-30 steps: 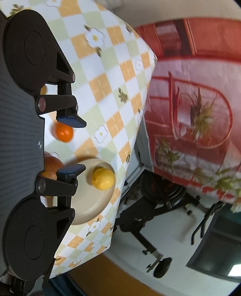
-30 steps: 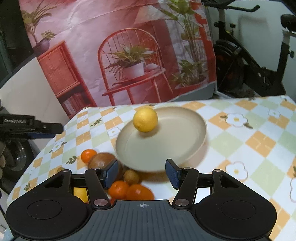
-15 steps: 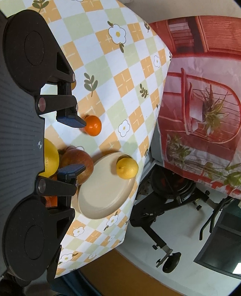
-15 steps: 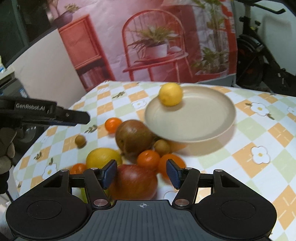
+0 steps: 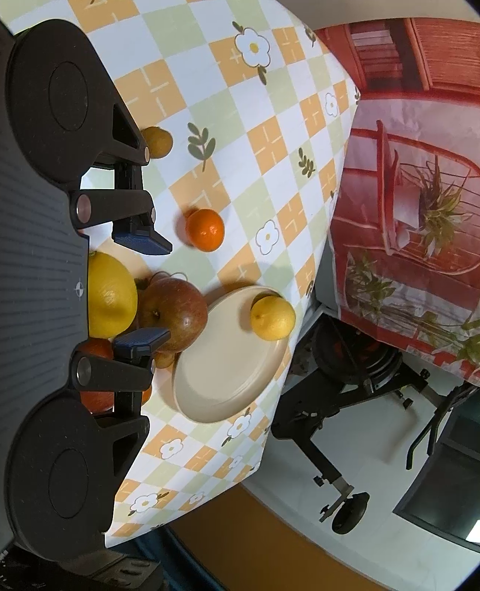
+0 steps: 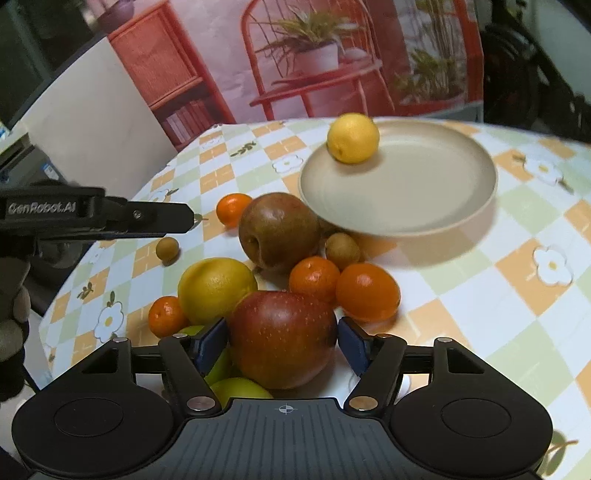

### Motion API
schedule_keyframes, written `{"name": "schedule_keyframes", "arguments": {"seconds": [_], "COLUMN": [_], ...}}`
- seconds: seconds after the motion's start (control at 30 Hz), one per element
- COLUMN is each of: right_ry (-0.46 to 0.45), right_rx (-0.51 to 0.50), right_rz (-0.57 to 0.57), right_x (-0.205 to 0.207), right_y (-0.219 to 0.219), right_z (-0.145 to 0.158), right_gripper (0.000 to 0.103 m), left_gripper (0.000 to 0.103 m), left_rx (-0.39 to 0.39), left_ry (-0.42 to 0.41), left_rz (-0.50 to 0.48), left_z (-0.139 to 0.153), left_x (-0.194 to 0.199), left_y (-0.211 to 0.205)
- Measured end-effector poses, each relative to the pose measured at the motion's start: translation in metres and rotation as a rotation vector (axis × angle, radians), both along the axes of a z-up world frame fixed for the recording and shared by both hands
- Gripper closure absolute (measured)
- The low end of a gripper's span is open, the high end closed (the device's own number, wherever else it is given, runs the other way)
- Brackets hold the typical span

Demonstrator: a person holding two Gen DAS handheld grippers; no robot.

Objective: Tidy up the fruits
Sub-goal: 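Move the left tool back to the large red apple in the pile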

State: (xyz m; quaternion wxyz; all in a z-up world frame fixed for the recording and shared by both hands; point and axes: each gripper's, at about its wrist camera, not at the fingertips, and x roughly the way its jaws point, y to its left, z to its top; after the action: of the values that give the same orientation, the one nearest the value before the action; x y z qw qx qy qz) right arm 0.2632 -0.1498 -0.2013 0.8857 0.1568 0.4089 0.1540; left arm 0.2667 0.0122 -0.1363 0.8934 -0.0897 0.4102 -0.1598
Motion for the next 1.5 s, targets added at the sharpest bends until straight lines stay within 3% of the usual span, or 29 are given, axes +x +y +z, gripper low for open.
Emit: {"name": "schedule_keyframes", "arguments": {"seconds": [0.23,0.57,0.87,1.07,1.5], "right_ry": [0.016,-0.115,-0.142,-0.145,-0.202], "right_rx": [0.04,-0.124,-0.098,-0.066,-0.128], "right_rz": [0.001,0.09,0.074,0.06,0.062], "right_x": [0.0,-0.01,-0.023,-0.029,-0.039], "right_y": [-0.006,-0.003,-0.016,-0.026,-0.031], "right_z": [-0.006,-0.002,-0.004,-0.007,-0.009], "right_gripper": [0.043,0.043,0.043,0.043,0.043], "left_gripper": [0.057,0.058,0.059,0.059,0.059], "left_rx": [-0.008,-0.036,-0.001,0.017,0.035], "left_ry": [0.015,0.073,0.084,0.09,0.115], "left_rz": [-0.026,-0.06,-0.153,-0.158,-0.233], "left_z": [-0.002,-0.01,-0.013,-0.015,-0.02], "left_x": [-0.001,0.007,0.011,0.01,0.018], "left_y": [-0.005,-0.018,-0.051,-0.057,-0.088]}}
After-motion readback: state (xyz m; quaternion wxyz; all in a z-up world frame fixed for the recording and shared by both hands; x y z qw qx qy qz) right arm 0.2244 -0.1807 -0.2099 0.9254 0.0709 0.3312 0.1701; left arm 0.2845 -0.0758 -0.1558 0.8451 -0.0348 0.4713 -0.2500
